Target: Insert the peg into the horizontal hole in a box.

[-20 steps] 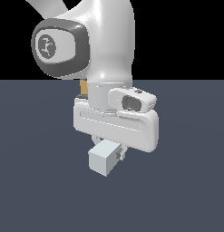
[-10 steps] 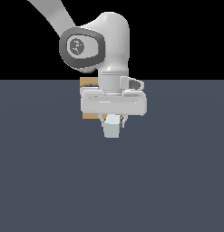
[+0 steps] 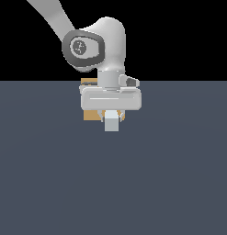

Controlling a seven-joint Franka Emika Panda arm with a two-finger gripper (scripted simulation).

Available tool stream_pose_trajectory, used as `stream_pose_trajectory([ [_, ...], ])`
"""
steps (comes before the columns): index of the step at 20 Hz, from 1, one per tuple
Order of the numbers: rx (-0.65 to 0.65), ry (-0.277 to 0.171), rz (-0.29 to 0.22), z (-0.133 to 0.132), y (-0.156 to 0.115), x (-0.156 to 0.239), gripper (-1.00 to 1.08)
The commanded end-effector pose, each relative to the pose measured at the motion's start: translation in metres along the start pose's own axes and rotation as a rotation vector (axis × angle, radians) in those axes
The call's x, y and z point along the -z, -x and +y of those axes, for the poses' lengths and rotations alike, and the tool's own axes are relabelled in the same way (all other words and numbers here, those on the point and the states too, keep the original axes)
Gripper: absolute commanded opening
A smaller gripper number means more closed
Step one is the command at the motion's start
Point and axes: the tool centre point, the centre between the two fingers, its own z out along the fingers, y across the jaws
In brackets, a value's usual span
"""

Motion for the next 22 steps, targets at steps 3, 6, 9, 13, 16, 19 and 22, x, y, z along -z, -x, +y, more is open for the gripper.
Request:
stream_pose_trajectory([
  [3, 0.002, 0.001, 0.0, 0.0, 0.0, 0.001, -1.0],
  [6, 0.004, 0.007, 0.0, 0.001, 0.001, 0.004, -1.0],
  [9, 0.004, 0.007, 0.0, 0.001, 0.001, 0.004, -1.0],
  [13, 0.004, 0.003, 0.0, 0.0, -0.003, 0.002, -1.0],
  [16, 0.004, 0.003, 0.0, -0.001, -0.014, 0.002, -1.0],
  [19, 0.004, 0.004, 0.0, -0.001, -0.033, 0.003, -1.0],
  [22, 0.004, 0.005, 0.0, -0.001, -0.06, 0.003, -1.0],
])
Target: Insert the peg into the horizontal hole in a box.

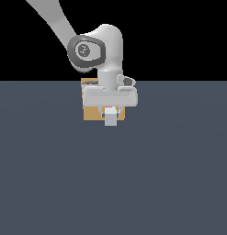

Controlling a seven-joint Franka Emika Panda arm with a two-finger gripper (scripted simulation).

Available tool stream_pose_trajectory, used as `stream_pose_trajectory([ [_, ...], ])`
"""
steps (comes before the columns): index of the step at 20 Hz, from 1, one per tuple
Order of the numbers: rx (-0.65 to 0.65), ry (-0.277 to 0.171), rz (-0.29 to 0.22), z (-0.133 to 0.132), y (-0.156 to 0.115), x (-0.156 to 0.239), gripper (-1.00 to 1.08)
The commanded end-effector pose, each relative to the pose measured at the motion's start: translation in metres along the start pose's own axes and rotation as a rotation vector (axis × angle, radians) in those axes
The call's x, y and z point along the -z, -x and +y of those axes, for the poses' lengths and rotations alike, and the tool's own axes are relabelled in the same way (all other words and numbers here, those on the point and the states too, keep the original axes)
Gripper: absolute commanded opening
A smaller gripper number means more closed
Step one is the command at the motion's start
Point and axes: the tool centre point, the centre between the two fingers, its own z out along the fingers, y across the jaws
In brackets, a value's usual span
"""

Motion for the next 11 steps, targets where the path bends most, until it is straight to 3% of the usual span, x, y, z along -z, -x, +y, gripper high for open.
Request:
stream_pose_trajectory([
  [1, 0.002, 0.005, 0.001, 0.001, -0.024, 0.002, -1.0],
  [6, 0.002, 0.006, 0.002, 0.001, -0.055, 0.003, -1.0],
  [11, 0.002, 0.007, 0.002, 0.003, -0.065, 0.004, -1.0],
])
